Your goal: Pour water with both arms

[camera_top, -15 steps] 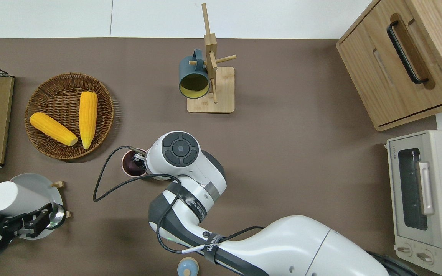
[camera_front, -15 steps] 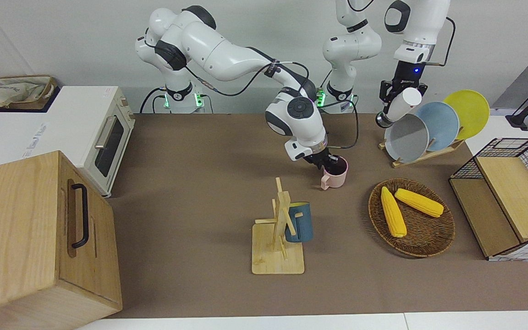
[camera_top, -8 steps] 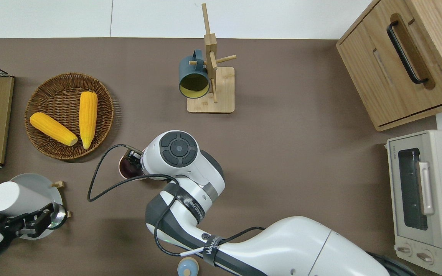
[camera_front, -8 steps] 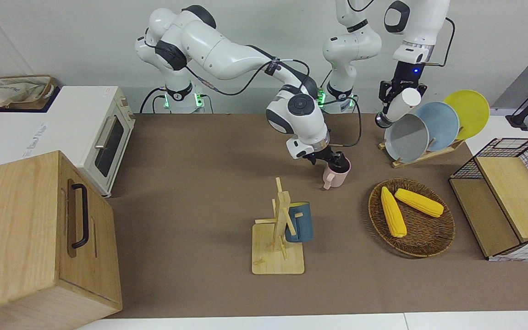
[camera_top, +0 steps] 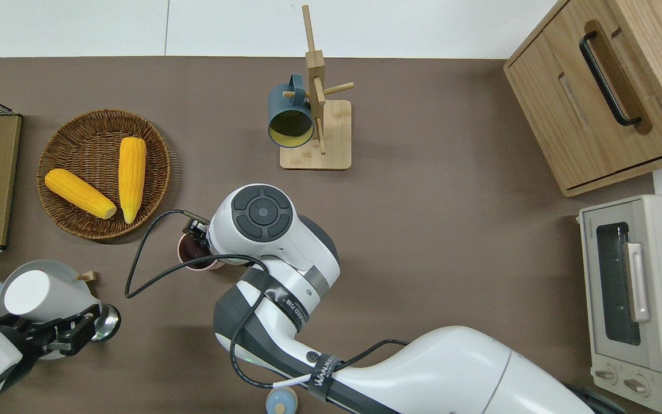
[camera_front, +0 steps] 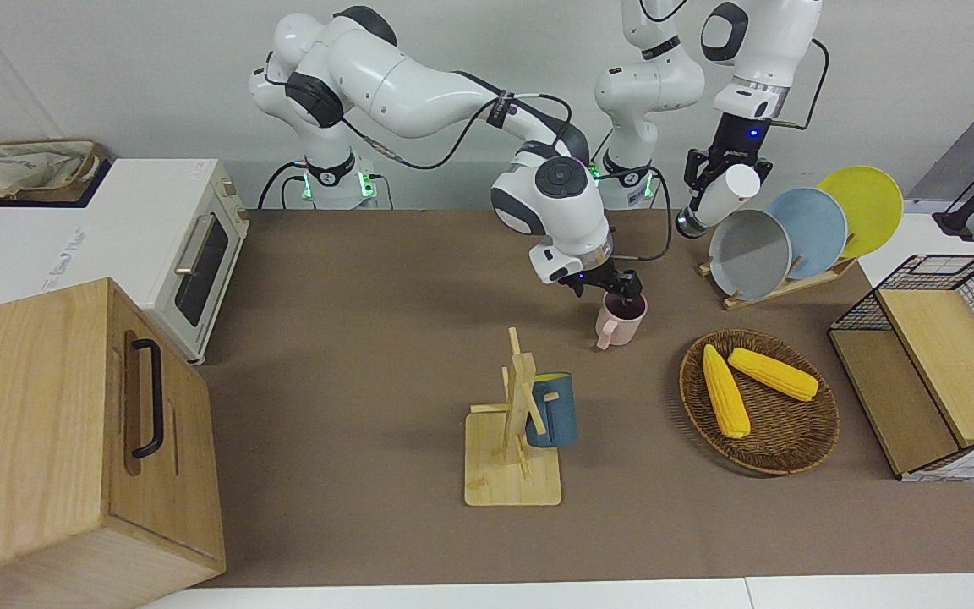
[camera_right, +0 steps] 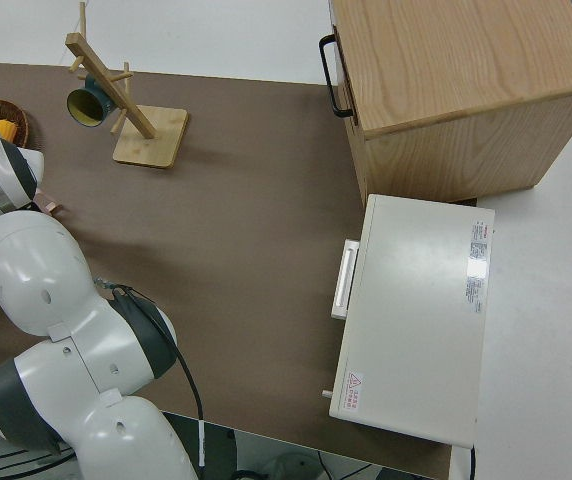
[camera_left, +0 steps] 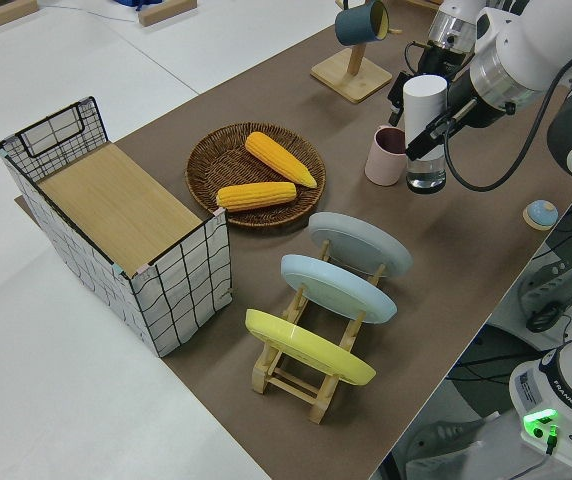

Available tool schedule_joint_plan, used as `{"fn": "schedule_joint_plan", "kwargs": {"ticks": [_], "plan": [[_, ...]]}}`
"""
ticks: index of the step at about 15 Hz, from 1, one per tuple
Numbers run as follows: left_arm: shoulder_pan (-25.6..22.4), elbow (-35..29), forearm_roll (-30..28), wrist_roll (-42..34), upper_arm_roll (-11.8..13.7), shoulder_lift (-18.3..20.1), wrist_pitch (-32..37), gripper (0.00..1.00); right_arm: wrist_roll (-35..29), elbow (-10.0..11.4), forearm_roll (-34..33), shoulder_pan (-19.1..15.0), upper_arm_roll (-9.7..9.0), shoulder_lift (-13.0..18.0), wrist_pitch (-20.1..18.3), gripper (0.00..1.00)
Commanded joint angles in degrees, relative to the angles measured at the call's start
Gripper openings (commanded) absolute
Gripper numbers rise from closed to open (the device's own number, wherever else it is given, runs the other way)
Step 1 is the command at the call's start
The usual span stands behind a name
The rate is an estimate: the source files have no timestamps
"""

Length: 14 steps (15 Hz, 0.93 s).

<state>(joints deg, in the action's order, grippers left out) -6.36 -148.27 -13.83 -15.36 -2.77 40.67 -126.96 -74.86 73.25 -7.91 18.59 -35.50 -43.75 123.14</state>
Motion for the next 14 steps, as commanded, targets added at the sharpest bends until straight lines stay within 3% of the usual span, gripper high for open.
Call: {"fn": "schedule_joint_plan", "kwargs": {"ticks": [1, 5, 9, 11, 14], "plan": [[1.08, -0.35, -0.85, 0.59, 0.49, 0.99, -1.71, 0.0, 10.5, 0.14, -1.84, -3.38, -0.8, 3.4, -8.07, 0.987], [1.08, -0.35, -0.85, 1.03, -1.26, 0.91, -1.97, 0.0, 23.42, 0.14, -6.5, -5.67, -0.45, 5.34, -14.58, 0.987], [1.08, -0.62, -1.2, 4.54, -5.13, -0.14, -4.17, 0.0, 38.0, 0.22, -10.28, -8.56, 0.26, 8.41, -20.38, 0.987], [1.08, -1.14, -2.16, 4.98, -6.98, -0.67, -5.13, 0.0, 45.47, 0.75, -10.55, -10.32, 1.74, 10.43, -22.85, 0.987], [0.99, -1.41, -4.62, 4.99, -9.09, -1.55, -6.02, 0.0, 56.46, 1.02, -10.2, -11.56, 5.43, 13.33, -27.41, 0.987]]}}
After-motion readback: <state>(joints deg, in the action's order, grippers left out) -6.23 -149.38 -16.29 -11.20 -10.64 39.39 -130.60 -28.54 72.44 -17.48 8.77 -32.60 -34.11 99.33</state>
